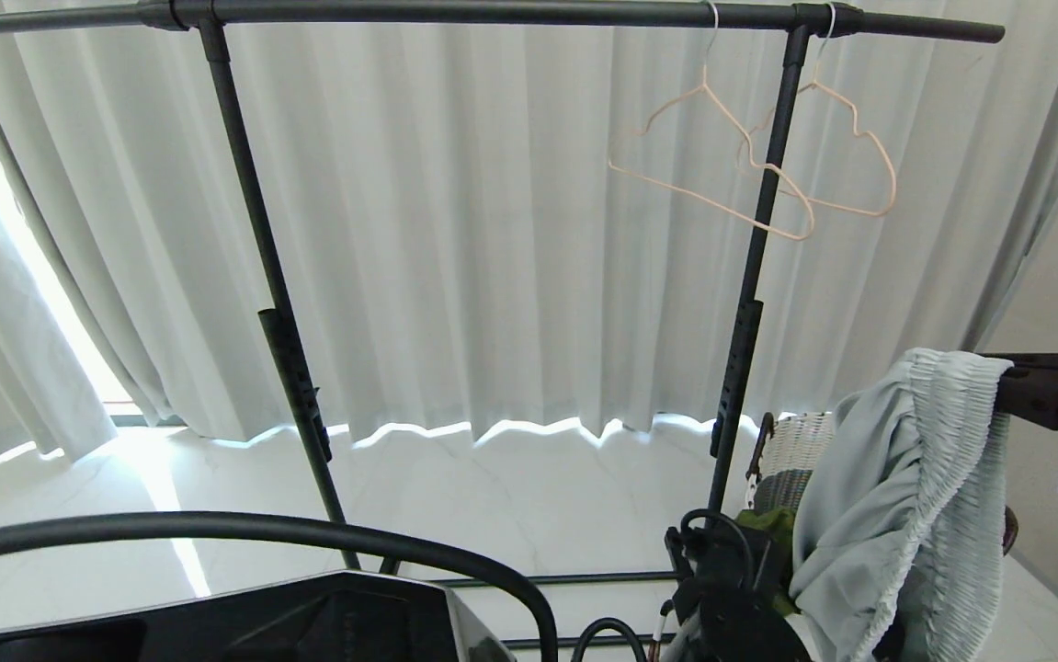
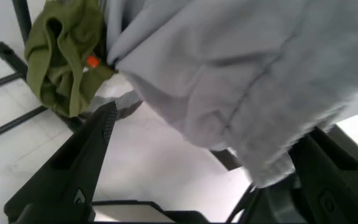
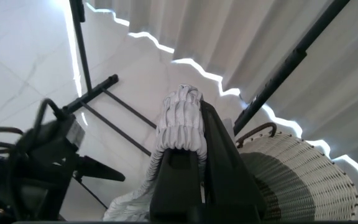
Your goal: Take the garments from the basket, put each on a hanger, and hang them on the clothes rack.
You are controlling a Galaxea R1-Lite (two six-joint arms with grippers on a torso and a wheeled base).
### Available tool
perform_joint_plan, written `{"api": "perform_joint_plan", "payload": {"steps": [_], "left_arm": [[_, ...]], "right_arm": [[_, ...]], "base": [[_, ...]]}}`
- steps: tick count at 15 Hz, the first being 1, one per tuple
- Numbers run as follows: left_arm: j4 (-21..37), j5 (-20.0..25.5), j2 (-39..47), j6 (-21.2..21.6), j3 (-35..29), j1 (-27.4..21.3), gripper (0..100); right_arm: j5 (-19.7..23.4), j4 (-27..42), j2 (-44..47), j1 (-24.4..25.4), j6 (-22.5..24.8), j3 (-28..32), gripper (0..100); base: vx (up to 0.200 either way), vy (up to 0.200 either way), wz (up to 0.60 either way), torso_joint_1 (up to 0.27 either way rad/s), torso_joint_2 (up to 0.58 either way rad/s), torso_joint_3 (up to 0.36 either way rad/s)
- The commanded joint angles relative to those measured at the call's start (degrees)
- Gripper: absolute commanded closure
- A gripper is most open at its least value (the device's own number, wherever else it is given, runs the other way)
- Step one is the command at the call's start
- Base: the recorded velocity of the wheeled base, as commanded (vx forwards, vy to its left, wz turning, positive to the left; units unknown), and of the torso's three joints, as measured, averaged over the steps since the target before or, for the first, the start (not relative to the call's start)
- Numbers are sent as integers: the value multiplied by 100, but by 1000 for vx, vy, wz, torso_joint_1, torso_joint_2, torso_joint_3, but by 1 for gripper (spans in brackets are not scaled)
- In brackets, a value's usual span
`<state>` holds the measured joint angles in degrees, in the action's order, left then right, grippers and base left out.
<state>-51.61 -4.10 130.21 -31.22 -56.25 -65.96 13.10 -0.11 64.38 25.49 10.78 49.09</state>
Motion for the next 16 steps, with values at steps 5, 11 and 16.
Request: {"api": "perform_joint_plan", "payload": {"steps": [5, 11, 16], "left_arm": [[2, -30, 488, -7, 26, 84, 0], [2, -452, 470, -7, 88, 57, 100], [2, -1243, -699, 46, 334, 110, 100]], "right_arm": [[-1, -7, -39, 0, 3, 30, 100], [-45, 2, -92, -35, 3, 13, 100], [-45, -15, -39, -448, 12, 4, 100]], "base": [[0, 0, 0, 0, 0, 0], [0, 0, 0, 0, 0, 0], [0, 0, 0, 0, 0, 0]]}}
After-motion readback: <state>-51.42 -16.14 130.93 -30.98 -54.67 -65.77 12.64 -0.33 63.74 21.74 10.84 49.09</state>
